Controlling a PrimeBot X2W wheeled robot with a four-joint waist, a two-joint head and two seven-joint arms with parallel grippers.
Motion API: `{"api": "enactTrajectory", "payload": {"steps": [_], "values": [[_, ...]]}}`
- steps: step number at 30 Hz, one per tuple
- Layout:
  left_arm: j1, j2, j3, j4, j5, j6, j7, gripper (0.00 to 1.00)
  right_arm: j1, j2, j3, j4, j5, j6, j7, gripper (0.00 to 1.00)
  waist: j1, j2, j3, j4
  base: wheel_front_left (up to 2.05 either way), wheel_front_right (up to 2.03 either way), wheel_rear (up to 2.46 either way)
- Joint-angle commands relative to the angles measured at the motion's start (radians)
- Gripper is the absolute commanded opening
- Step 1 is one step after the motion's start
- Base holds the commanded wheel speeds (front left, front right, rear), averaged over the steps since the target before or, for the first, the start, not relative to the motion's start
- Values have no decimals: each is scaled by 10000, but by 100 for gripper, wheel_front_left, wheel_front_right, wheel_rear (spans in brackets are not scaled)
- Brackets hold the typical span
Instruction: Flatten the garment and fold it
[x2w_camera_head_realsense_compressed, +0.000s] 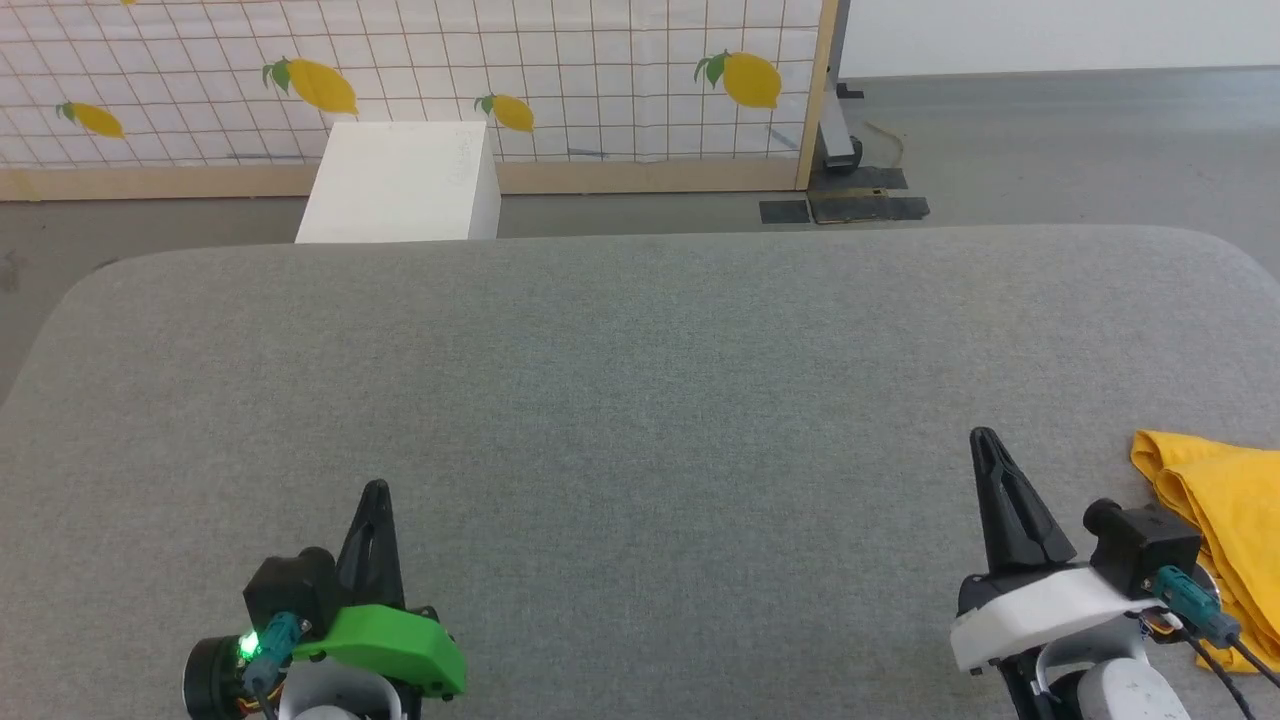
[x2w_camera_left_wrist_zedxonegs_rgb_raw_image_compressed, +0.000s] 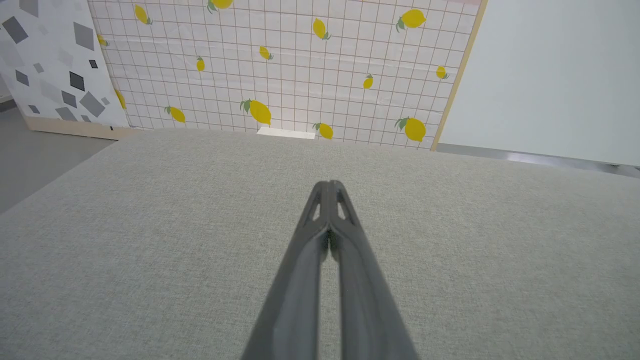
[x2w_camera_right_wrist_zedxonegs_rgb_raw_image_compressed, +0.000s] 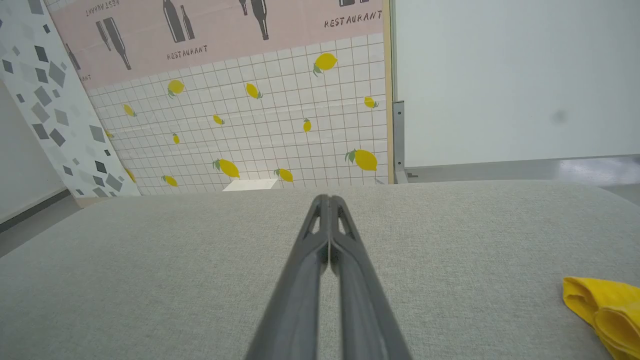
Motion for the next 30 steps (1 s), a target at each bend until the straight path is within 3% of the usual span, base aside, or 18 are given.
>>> {"api": "enactTrajectory", "payload": {"steps": [1,30], "values": [[34,-7,32,-70,150,-46,65,0,85,1,-14,-99,-99,-2,60,0,1,-1,-1,5,0,0,0],[94,-20,131,-554,593,-129,653,0,230,2,-77,-610,-579,-5,645,0,1,-1,-5,102,0,0,0]]}}
